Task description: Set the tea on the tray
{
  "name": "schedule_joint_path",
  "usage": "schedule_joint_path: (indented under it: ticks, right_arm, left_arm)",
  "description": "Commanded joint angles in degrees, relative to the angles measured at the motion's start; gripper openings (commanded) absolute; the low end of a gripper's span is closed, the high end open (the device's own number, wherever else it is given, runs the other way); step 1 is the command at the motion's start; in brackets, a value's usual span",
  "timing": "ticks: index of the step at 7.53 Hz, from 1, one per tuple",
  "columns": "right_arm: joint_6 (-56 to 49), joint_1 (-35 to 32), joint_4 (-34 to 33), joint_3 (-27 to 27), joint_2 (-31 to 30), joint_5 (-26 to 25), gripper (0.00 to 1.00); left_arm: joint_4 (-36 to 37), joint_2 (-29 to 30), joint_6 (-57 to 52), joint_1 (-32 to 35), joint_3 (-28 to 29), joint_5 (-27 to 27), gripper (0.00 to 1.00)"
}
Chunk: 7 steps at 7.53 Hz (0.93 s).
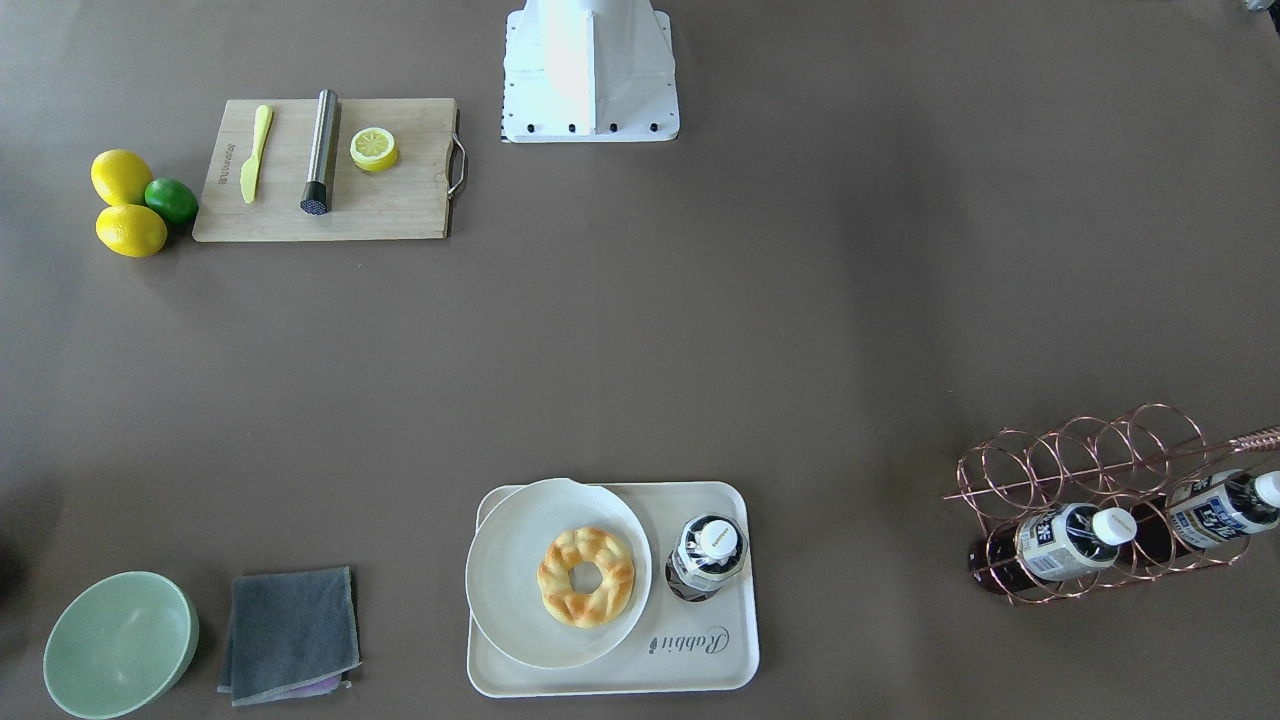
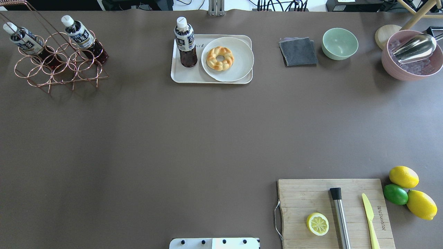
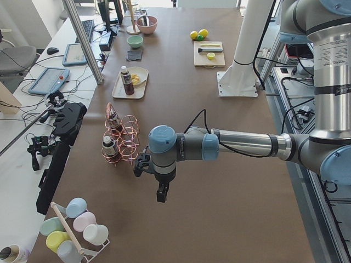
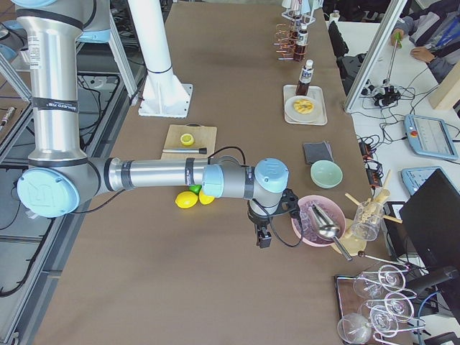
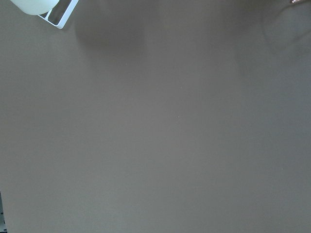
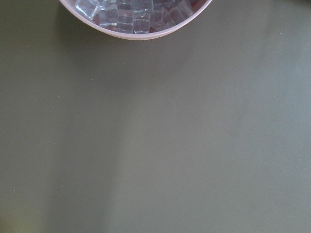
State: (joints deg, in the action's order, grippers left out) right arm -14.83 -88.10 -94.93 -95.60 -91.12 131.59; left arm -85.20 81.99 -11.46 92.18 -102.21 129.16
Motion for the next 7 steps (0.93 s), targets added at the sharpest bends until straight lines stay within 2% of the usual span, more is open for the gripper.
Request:
schedule_joint_path:
  ticks: [1, 7]
  right_arm:
    - [0.3, -0.1, -0.3, -1.3, -0.2, 0.3, 1.00]
    - [-0.2, -0.1, -0.1, -1.5, -0.6, 0.2, 1.00]
  left_arm:
    - [-0.6, 0.5, 0.1, 0.2, -1.8, -0.6, 0.97]
    - [-3.1, -1.0, -0.1, 0.0, -1.7, -0.6, 0.97]
